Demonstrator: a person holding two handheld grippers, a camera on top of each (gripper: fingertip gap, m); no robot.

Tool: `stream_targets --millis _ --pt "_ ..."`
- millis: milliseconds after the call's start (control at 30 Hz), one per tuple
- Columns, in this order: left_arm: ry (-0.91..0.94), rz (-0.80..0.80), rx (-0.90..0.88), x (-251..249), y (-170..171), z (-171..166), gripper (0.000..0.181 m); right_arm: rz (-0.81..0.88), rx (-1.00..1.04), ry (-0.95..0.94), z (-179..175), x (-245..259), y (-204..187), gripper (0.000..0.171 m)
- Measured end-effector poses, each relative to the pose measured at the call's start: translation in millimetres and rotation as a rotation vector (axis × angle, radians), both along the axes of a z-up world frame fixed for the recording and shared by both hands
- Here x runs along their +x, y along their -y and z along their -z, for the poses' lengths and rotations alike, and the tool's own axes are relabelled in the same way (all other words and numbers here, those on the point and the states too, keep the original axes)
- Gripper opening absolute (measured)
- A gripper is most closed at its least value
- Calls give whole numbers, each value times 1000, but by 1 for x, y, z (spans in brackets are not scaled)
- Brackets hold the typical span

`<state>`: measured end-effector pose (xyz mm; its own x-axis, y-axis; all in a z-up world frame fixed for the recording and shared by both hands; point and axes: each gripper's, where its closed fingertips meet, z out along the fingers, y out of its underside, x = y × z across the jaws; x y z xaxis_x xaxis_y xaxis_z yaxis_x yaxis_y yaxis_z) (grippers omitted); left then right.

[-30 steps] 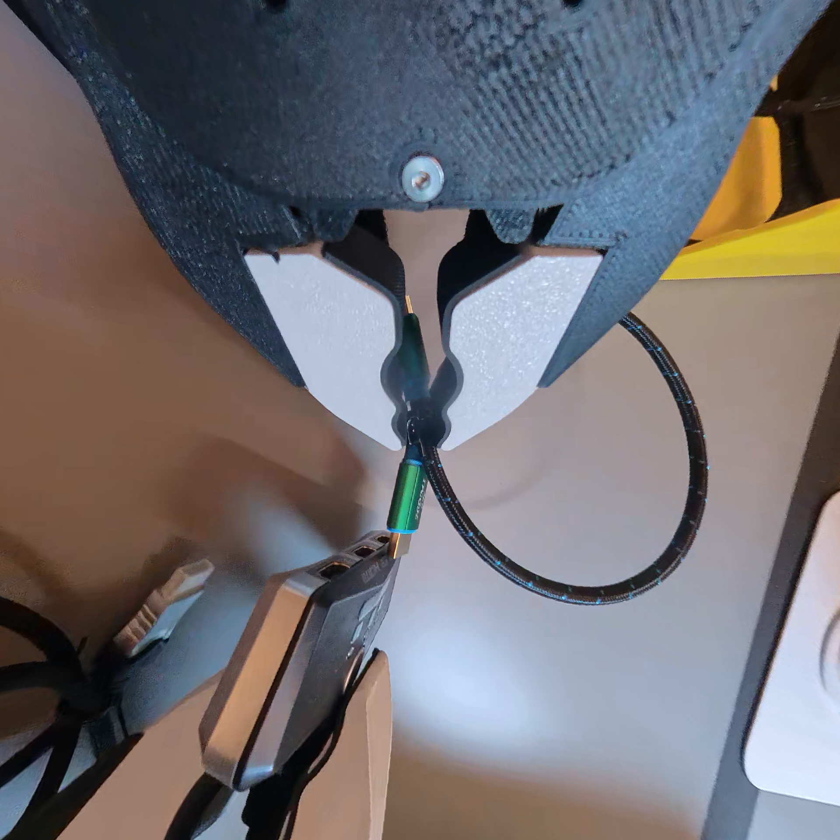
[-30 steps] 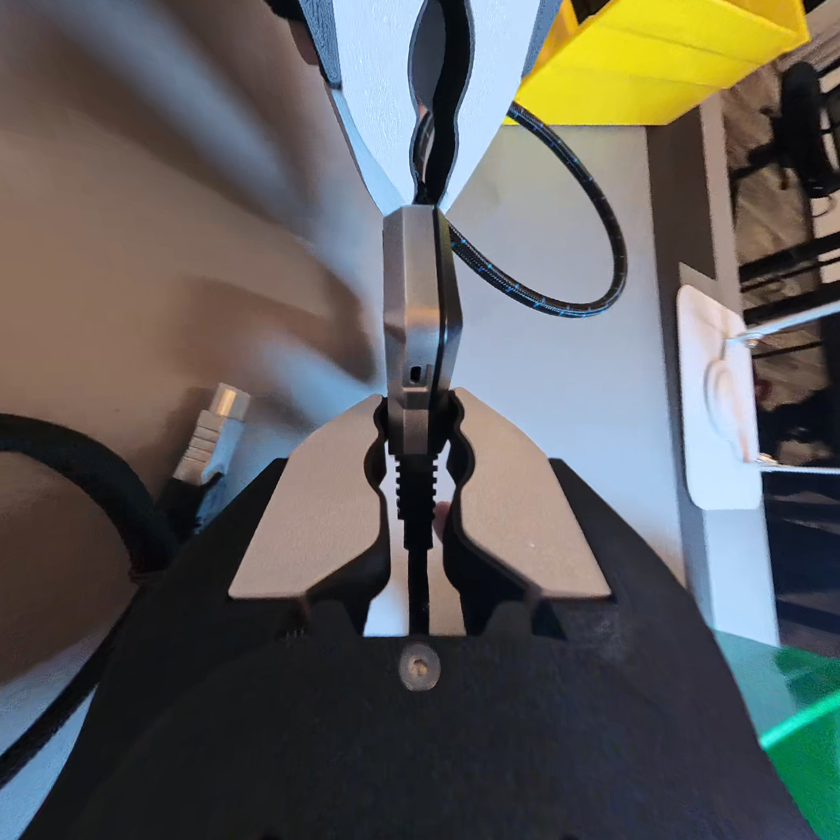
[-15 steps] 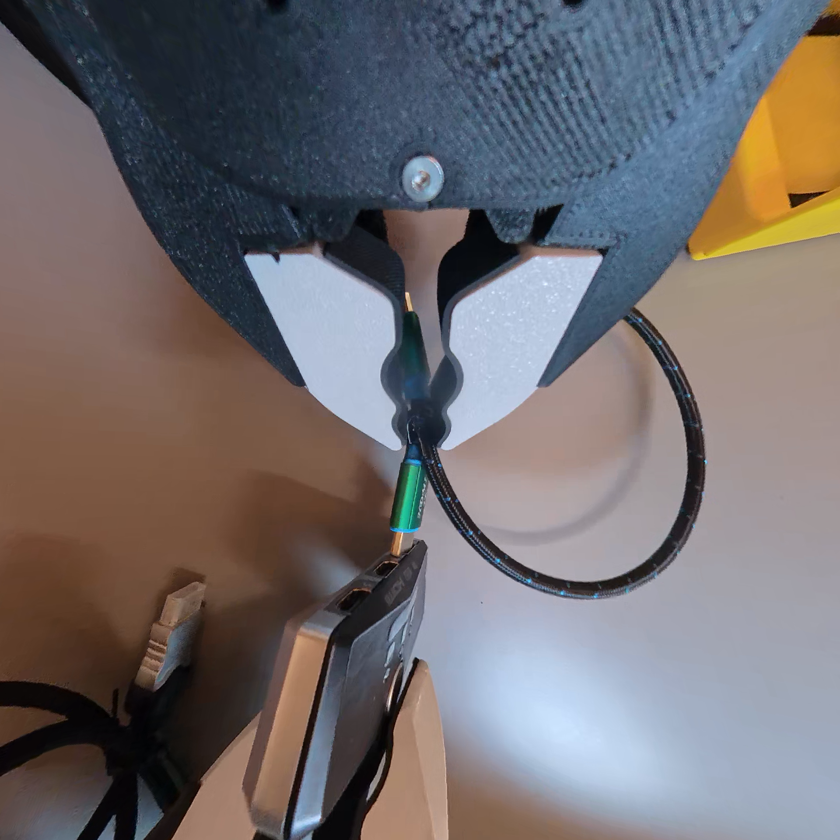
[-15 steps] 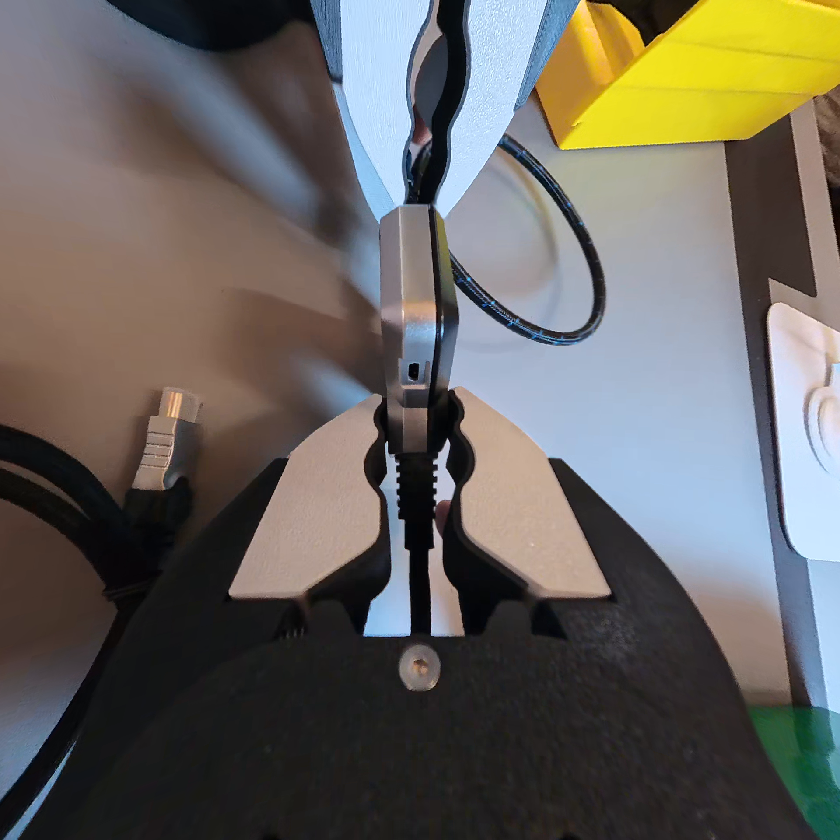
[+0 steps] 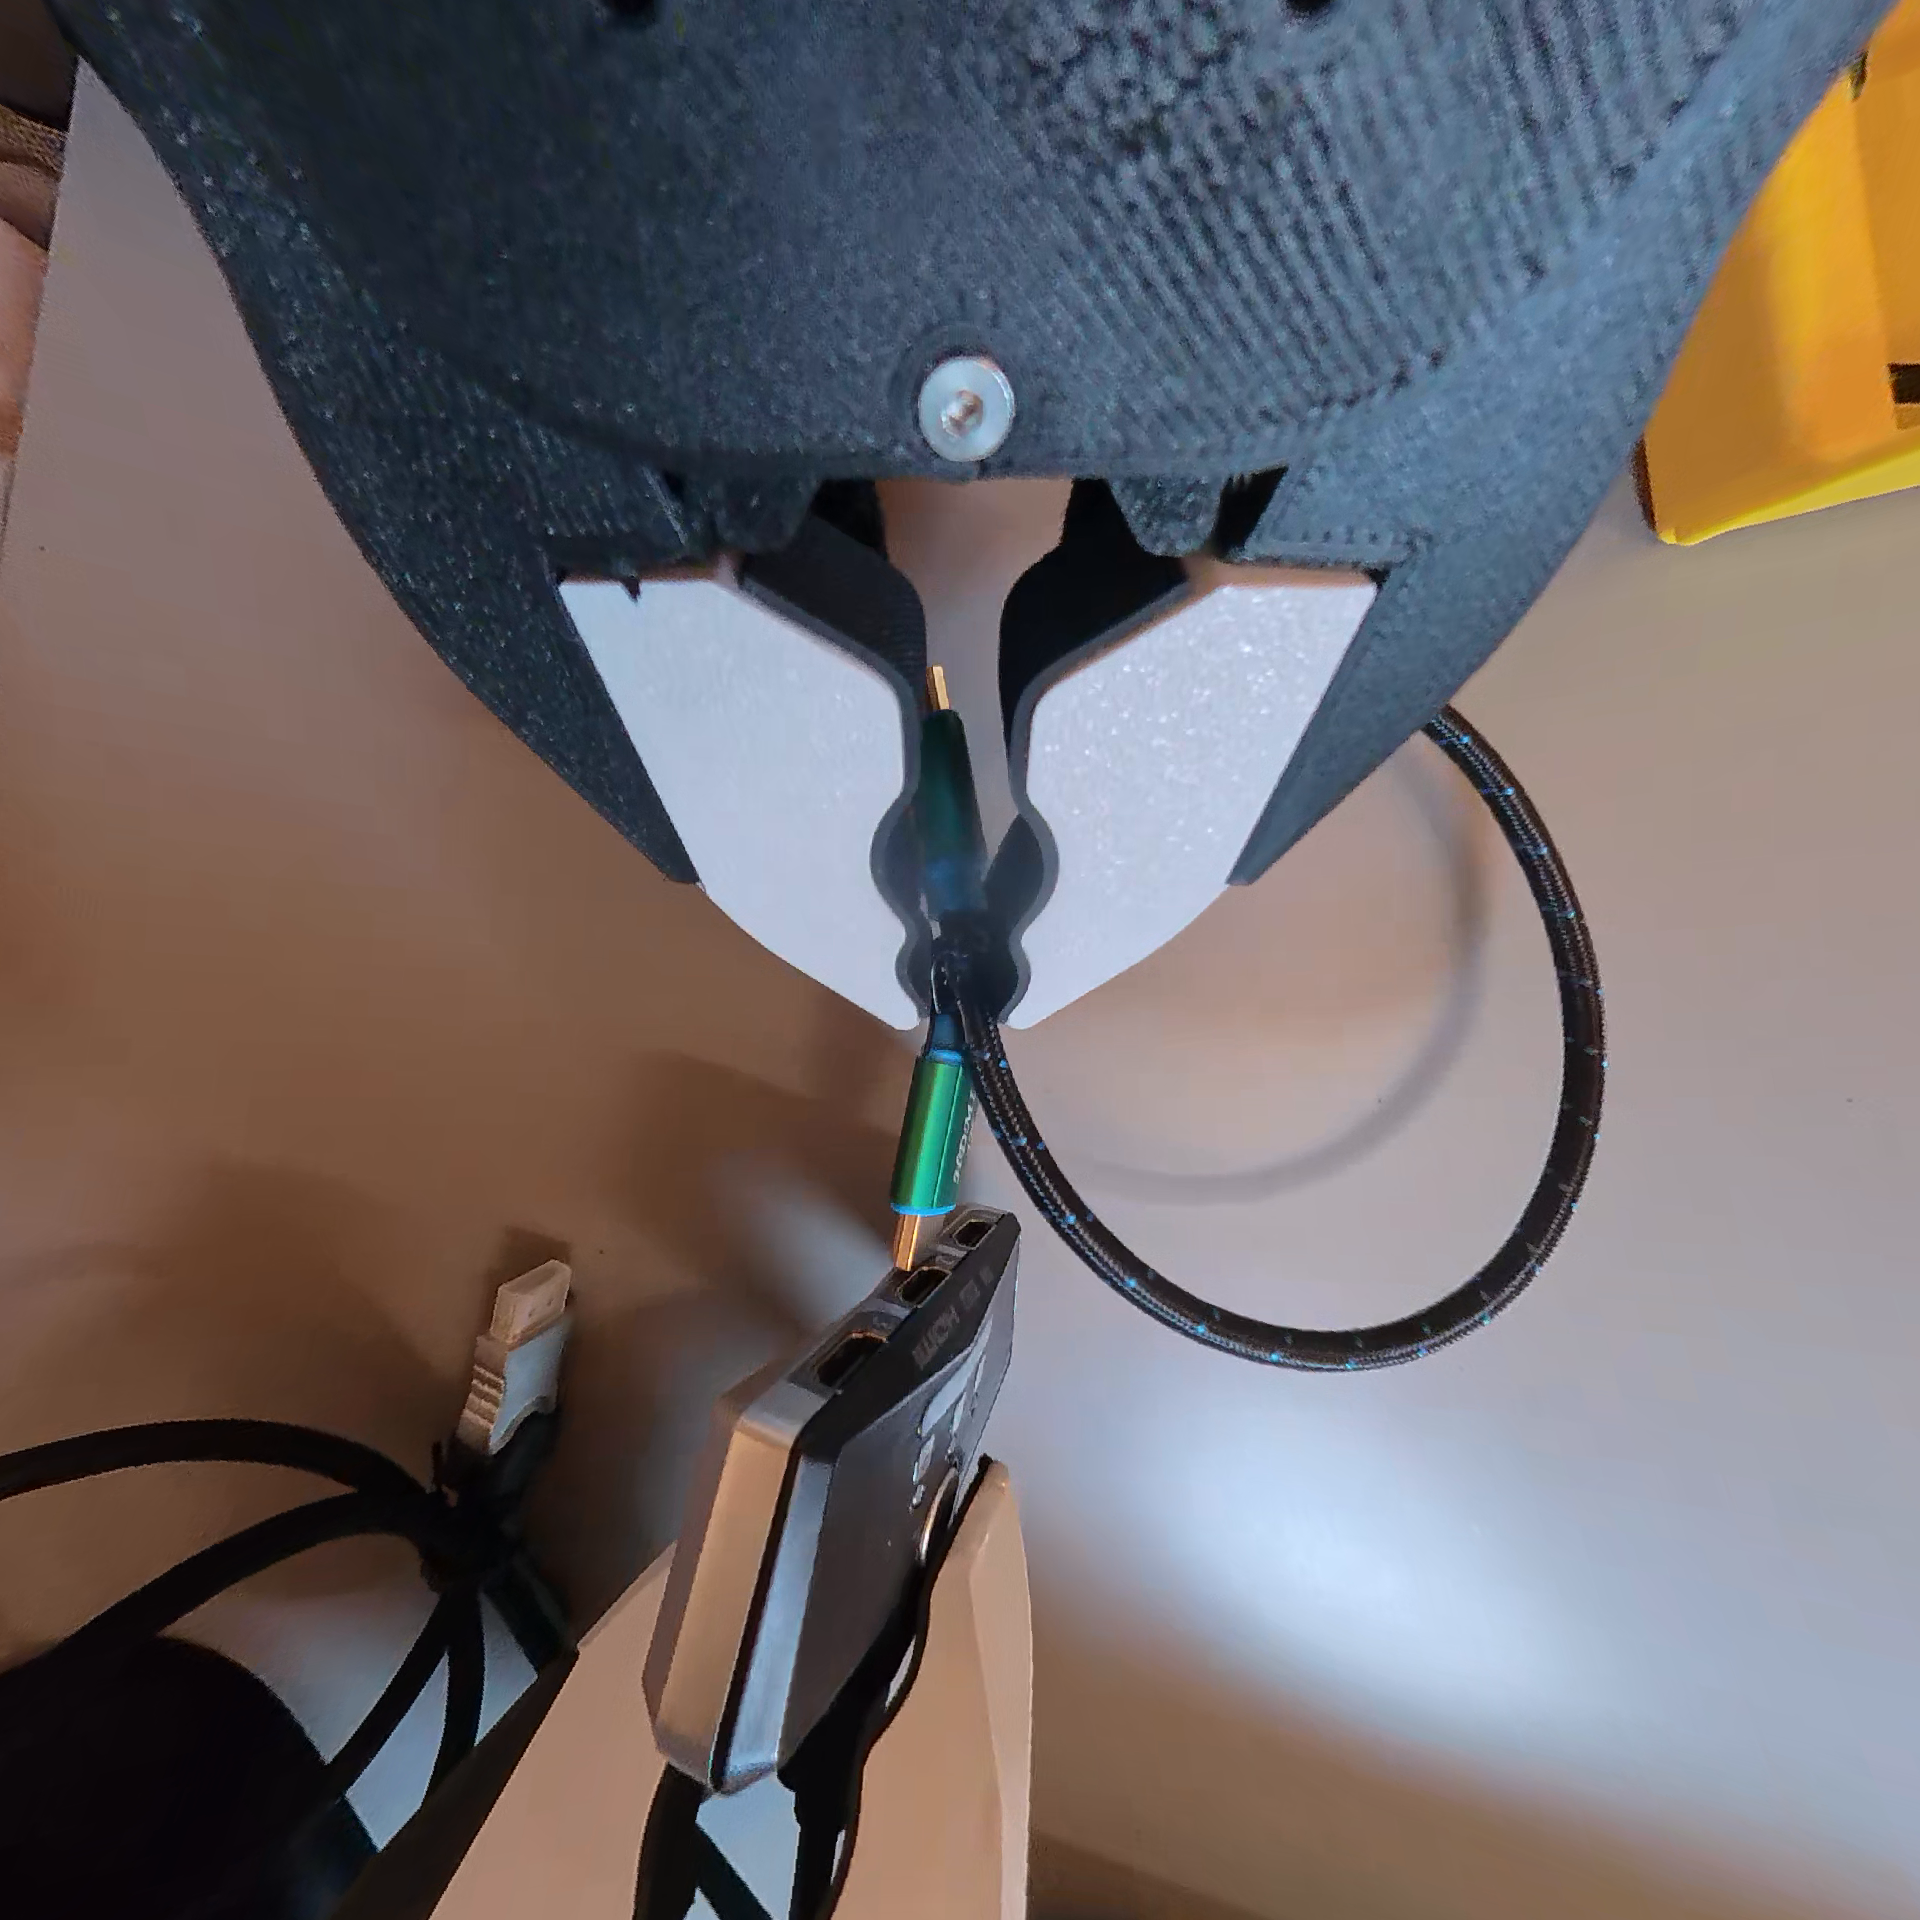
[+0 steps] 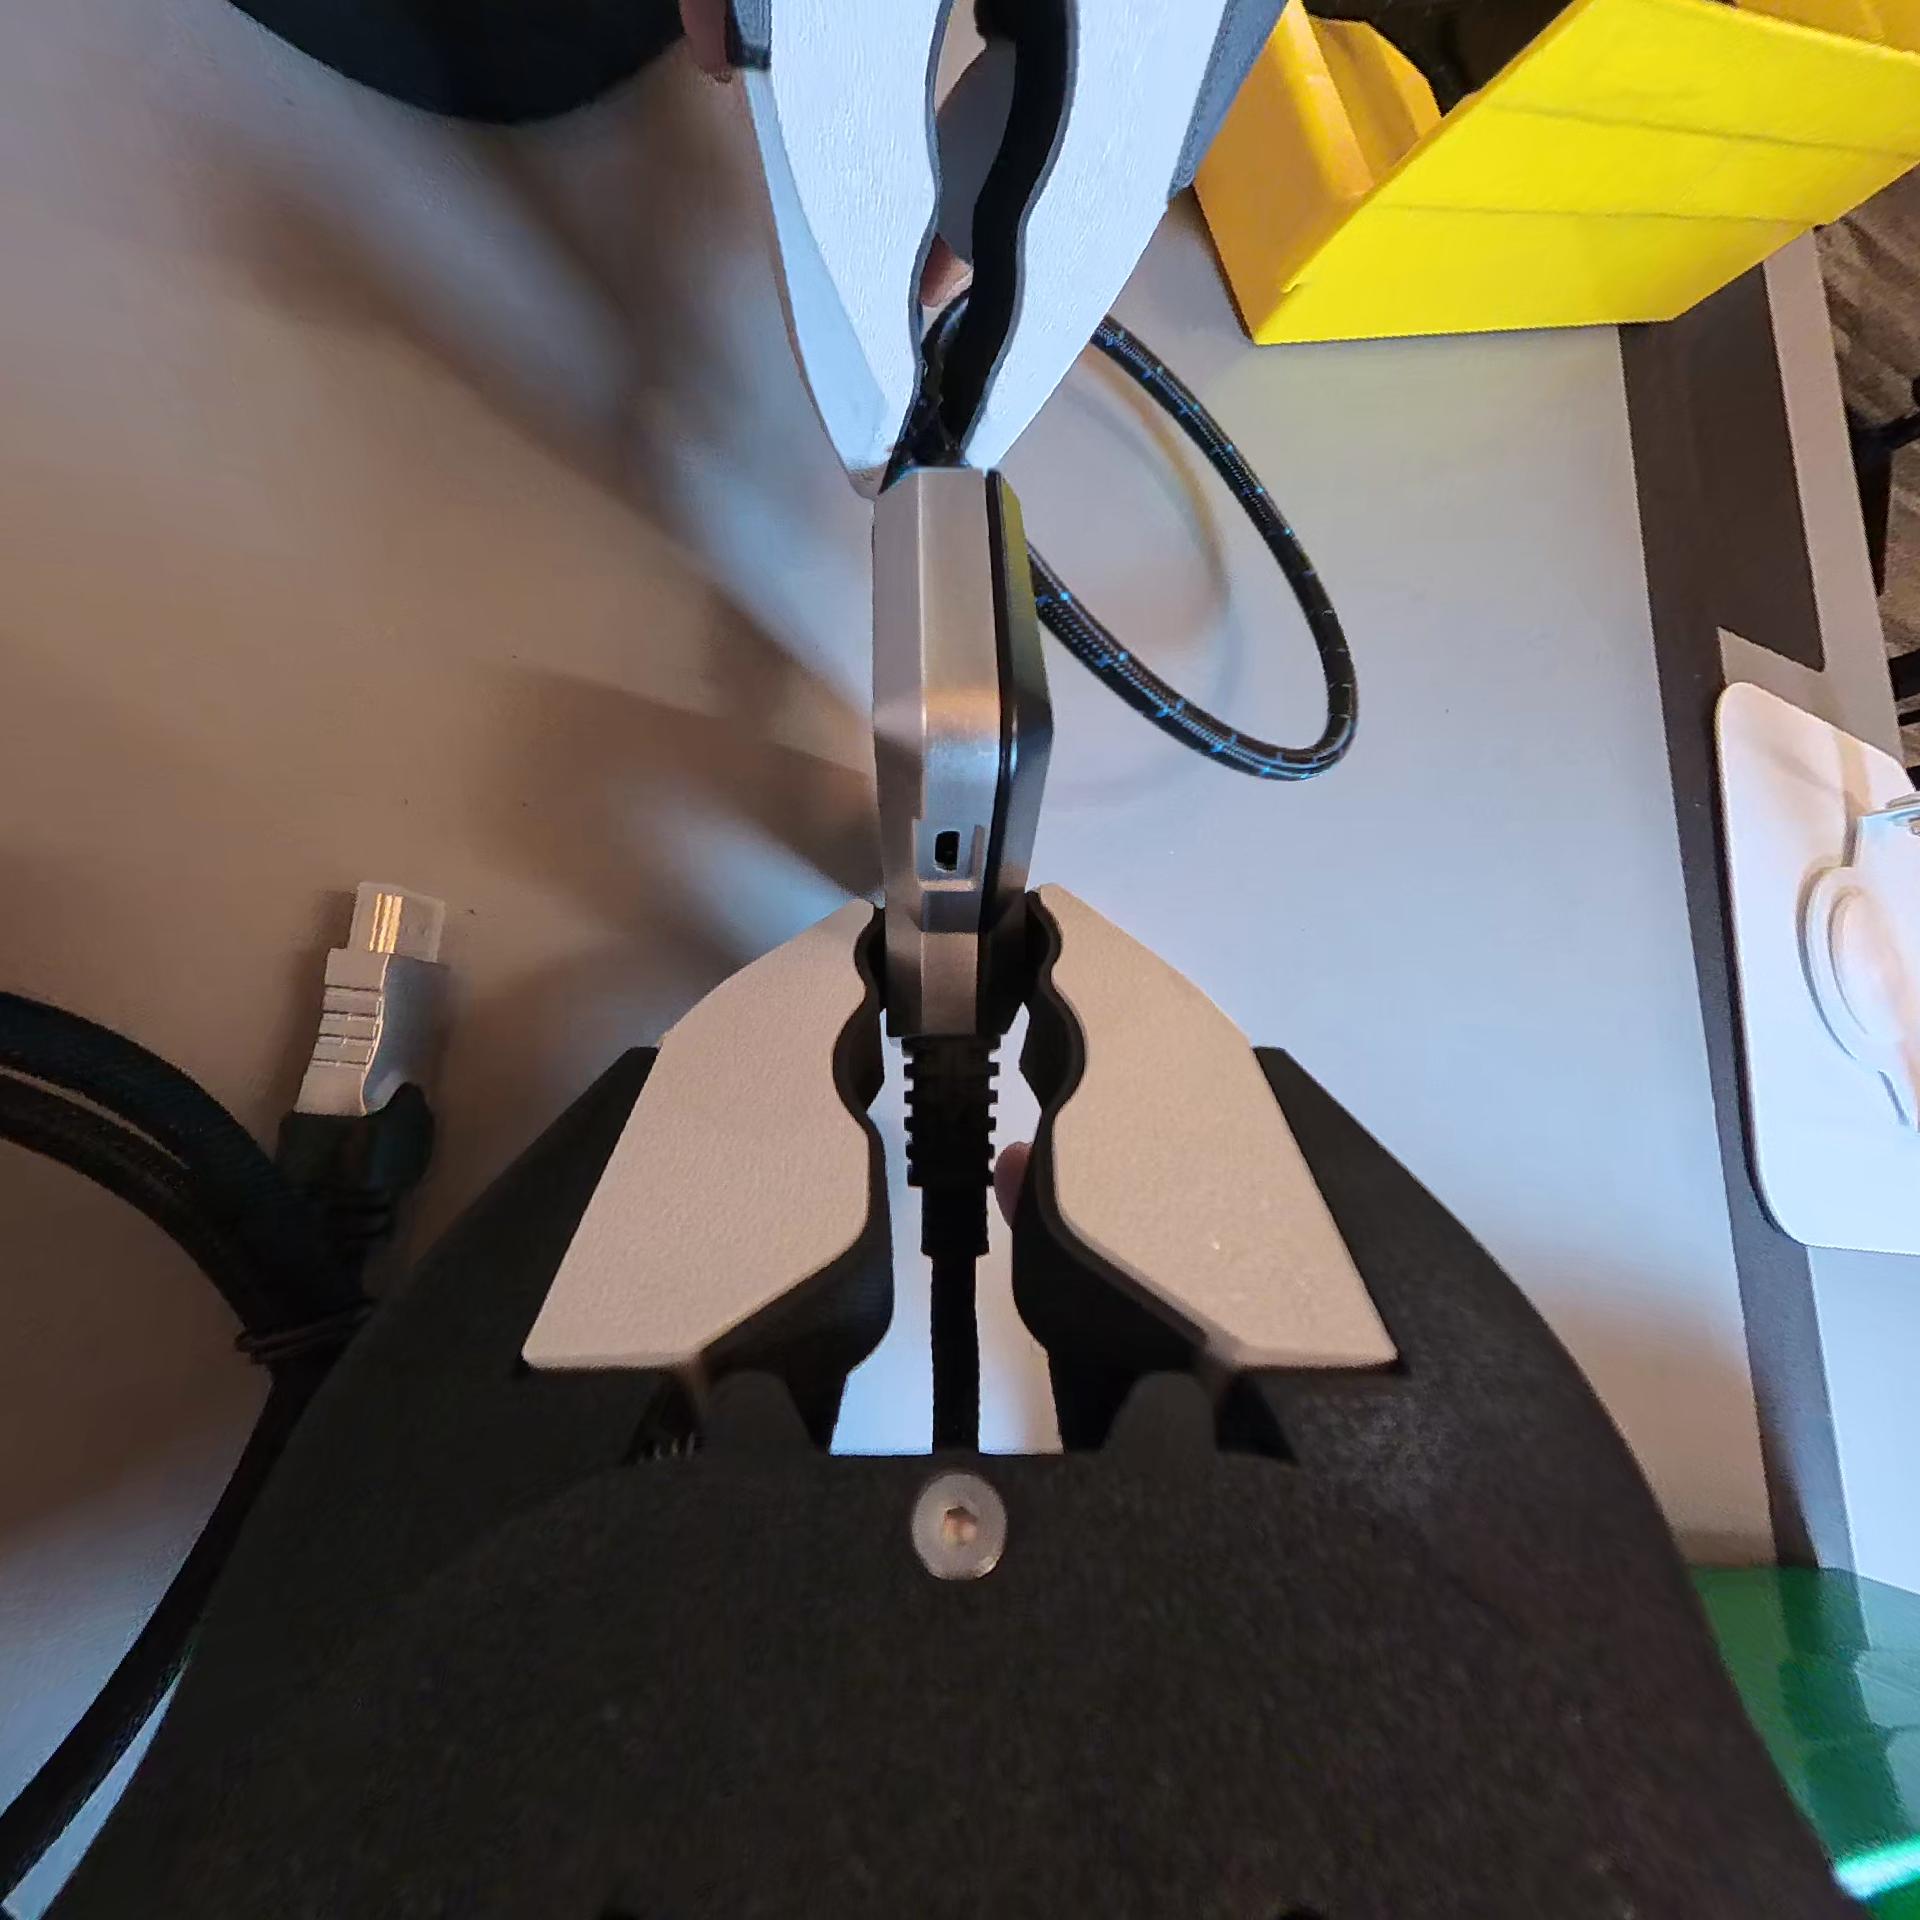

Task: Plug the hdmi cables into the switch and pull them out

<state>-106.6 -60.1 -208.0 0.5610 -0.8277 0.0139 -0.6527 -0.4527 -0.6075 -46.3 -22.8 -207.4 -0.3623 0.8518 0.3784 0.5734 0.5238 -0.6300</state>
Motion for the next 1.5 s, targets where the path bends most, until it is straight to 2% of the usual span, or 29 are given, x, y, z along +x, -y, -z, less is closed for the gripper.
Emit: stream_targets --millis 367,467,600,767,933,1200,1500 --pt "-58 -17 -14 -5 -2 10 11 -19 -7 -35 -7 -2 6 23" --pt "-81 -63 -16 -9 -6 13 11 -33 -4 -37 -8 -3 10 23" --pt "-53 -38 -17 -1 -2 9 10 -45 13 -12 -3 -6 16 23" --pt "-192 -43 25 -14 0 9 11 -38 12 -9 -5 -6 15 23" --pt "-111 -32 0 -10 2 5 10 -26 4 -37 -10 -5 11 23" --pt "-91 4 -11 0 5 7 10 -45 12 -25 -9 -2 16 23" --pt "80 68 -24 20 8 -5 8 -78 -147 -132 -22 10 25 22"
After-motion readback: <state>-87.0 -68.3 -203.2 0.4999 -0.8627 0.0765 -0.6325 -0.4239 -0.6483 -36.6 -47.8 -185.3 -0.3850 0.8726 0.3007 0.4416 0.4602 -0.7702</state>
